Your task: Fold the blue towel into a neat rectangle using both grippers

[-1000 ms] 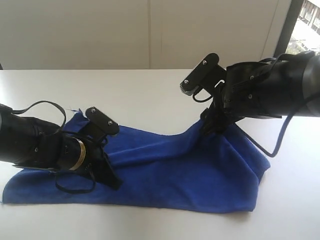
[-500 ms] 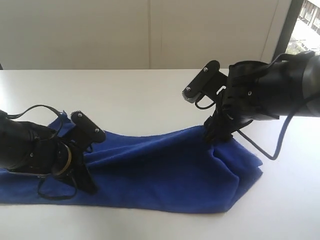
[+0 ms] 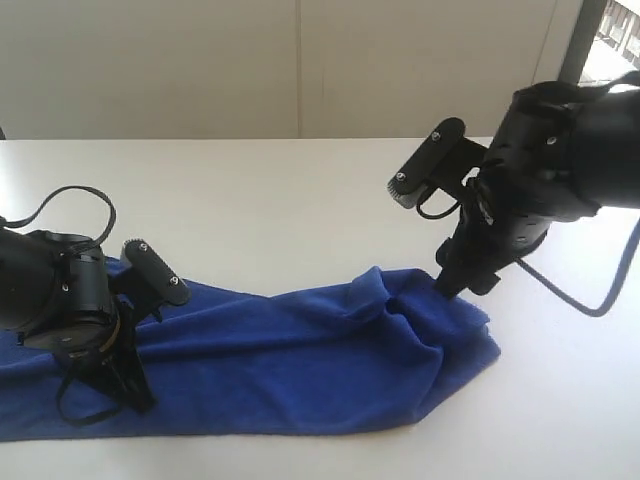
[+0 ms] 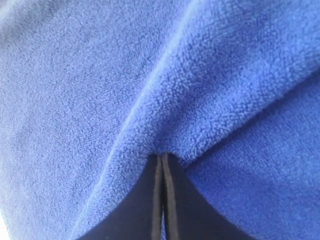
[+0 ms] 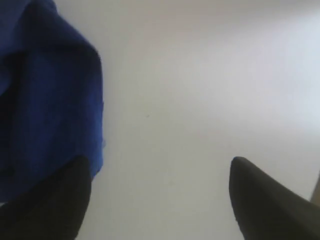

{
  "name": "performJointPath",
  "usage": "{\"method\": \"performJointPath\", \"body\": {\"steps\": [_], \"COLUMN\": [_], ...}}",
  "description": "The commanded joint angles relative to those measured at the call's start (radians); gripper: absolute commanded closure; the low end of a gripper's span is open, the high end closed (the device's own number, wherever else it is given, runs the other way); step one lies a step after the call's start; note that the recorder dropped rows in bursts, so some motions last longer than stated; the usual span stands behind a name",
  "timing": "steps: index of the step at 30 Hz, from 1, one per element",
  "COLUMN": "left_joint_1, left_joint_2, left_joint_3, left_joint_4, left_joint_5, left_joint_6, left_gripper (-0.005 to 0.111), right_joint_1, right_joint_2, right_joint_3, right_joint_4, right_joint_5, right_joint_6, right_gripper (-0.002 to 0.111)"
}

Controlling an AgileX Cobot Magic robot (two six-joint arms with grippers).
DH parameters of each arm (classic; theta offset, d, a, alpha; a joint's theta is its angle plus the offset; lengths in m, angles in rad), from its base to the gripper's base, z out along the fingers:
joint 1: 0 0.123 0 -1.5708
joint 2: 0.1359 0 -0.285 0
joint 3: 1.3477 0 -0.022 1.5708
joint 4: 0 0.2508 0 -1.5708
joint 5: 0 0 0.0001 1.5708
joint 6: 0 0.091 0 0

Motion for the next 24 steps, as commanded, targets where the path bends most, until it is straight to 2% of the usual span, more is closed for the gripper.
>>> {"method": "performJointPath", "body": {"steps": [1, 5, 12, 17, 20, 24], "left_joint_1": [0.005, 0.005, 0.005, 0.005, 0.005, 0.005], "left_joint_2": [0.056, 0.056, 0.056, 0.056, 0.056, 0.056], "left_joint_3": [0.055, 0.055, 0.055, 0.055, 0.055, 0.055], "left_joint_4": [-0.207, -0.202, -0.202, -0.202, -0.202, -0.202], "left_joint_5": [0.183, 0.173, 0.12, 0.083, 0.052, 0.037], "left_joint_6": [0.027, 0.027, 0.027, 0.027, 0.027, 0.027], "left_gripper": [0.107, 0.107, 0.107, 0.107, 0.107, 0.107], "right_joint_1": [-0.102, -0.182, -0.192, -0.192, -0.192, -0.192], "right_joint_2": [-0.009, -0.007, 0.142, 0.205, 0.214, 0.218], "right_joint_3": [0.0, 0.002, 0.002, 0.0, 0.0, 0.0], "right_joint_4": [0.352, 0.448, 0.593, 0.634, 0.639, 0.639], "right_joint_5": [0.006, -0.048, -0.167, -0.263, -0.267, -0.267], "right_joint_6": [-0.332, -0.394, -0.476, -0.493, -0.502, -0.502], "right_gripper": [0.038, 0.038, 0.039, 0.057, 0.074, 0.082]}}
